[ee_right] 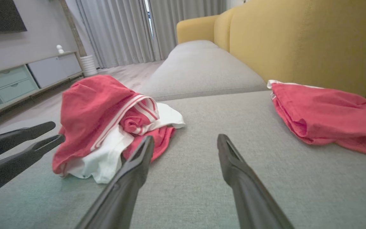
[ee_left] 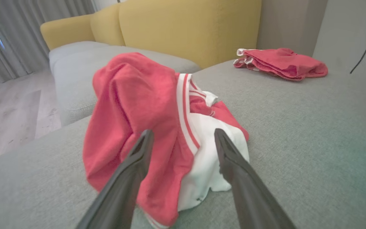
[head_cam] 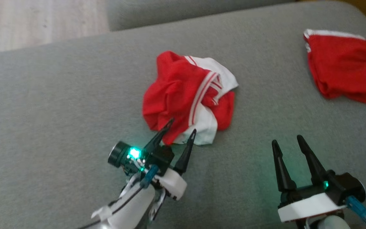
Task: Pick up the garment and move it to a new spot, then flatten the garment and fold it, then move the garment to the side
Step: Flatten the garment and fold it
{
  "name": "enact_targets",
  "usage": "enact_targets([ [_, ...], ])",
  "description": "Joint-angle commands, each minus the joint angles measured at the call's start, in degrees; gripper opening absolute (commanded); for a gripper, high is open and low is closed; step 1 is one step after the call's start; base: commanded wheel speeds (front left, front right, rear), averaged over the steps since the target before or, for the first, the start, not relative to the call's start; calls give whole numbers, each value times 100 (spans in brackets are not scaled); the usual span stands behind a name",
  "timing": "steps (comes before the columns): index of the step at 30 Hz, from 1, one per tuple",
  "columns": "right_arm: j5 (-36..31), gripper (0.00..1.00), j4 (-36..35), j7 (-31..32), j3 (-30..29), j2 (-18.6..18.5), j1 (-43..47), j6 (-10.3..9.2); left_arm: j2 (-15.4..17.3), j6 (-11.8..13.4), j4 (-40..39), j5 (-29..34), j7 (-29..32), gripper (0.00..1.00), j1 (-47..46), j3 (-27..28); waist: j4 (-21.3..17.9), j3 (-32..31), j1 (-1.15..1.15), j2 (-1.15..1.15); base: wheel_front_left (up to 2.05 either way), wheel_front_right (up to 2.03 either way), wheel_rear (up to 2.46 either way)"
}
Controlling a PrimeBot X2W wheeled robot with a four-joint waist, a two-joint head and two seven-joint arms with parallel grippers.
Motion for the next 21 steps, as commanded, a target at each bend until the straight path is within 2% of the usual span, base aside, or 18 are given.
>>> enact_targets([
  [1,38,100,-166,-63,165,-88,-177,-4,-9,63,-35,-77,-41,100,-267,58,-266,269,-2,0,0,0,0],
  [6,81,100,-132,-63,235,-91,-338,-4,-9,155,620,-352,-81,100,-756,-331,-460,453,-2,0,0,0,0],
  [12,98,100,-101,-63,243,-92,-465,-4,-9,345,1199,-605,-125,100,-1055,-393,-599,516,-2,0,0,0,0],
  [21,71,100,-81,-63,228,-82,-414,-4,-9,422,1079,-811,-131,100,-1034,-121,-635,407,-2,0,0,0,0],
])
